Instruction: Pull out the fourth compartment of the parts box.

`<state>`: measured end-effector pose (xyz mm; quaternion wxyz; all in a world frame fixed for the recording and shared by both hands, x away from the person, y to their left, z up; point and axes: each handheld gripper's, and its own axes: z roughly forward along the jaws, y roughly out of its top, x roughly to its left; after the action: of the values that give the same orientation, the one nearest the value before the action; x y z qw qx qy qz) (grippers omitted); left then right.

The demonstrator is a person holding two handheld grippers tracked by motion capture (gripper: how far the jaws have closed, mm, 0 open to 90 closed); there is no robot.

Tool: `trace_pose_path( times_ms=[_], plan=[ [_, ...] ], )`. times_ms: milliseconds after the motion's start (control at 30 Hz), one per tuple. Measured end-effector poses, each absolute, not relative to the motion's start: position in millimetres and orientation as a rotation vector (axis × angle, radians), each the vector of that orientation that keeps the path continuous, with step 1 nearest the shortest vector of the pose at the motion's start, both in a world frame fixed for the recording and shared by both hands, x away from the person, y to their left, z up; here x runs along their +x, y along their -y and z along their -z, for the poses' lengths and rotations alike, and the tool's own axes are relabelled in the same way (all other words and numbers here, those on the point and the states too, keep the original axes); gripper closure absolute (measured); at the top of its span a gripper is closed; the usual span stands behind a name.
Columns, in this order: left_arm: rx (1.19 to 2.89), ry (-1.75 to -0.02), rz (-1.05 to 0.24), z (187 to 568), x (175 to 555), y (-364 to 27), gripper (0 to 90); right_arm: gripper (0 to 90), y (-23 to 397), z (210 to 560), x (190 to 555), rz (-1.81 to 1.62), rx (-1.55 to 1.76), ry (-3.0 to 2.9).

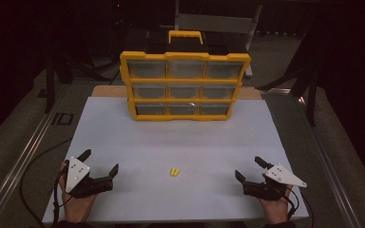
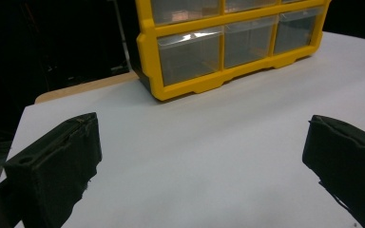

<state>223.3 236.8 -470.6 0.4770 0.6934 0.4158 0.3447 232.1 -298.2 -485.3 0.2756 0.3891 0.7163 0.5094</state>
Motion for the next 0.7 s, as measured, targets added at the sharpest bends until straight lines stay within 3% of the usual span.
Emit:
trace_pose_path(
  times_ms=[700],
  plan=[
    [1.677, -1.02, -0.825, 472.0, 228.4, -235.3, 0.2, 8.8, 297.0, 487.4, 233.1, -1.363, 1.047, -1.923]
  ],
)
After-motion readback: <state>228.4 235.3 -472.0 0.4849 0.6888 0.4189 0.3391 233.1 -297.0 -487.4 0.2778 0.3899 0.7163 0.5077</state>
